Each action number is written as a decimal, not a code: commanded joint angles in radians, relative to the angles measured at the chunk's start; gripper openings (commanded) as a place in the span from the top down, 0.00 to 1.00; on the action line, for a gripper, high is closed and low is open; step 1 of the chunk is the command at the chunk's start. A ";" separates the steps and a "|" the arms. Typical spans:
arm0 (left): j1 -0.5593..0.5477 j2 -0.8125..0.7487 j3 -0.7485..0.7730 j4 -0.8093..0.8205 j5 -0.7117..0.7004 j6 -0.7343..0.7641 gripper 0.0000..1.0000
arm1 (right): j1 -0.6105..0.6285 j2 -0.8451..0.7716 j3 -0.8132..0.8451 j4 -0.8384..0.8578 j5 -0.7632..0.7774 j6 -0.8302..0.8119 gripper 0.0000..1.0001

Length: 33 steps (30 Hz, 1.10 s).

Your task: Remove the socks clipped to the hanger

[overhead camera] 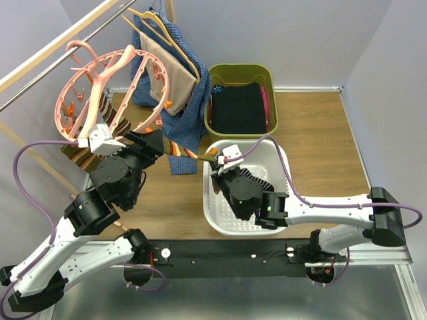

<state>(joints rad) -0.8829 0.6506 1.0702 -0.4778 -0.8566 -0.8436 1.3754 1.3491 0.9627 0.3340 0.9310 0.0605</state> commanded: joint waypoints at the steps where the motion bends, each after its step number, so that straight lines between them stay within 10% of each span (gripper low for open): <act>1: 0.005 0.001 0.031 0.038 -0.105 0.020 0.31 | 0.007 -0.031 -0.015 -0.032 0.022 0.024 0.96; 33: 0.005 0.081 -0.001 0.114 -0.116 0.018 0.30 | 0.007 -0.076 -0.032 -0.067 0.008 0.052 0.96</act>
<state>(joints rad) -0.8829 0.7193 1.0714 -0.3531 -0.9276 -0.7609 1.3754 1.2968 0.9459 0.2890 0.9302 0.0929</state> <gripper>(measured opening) 0.697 0.054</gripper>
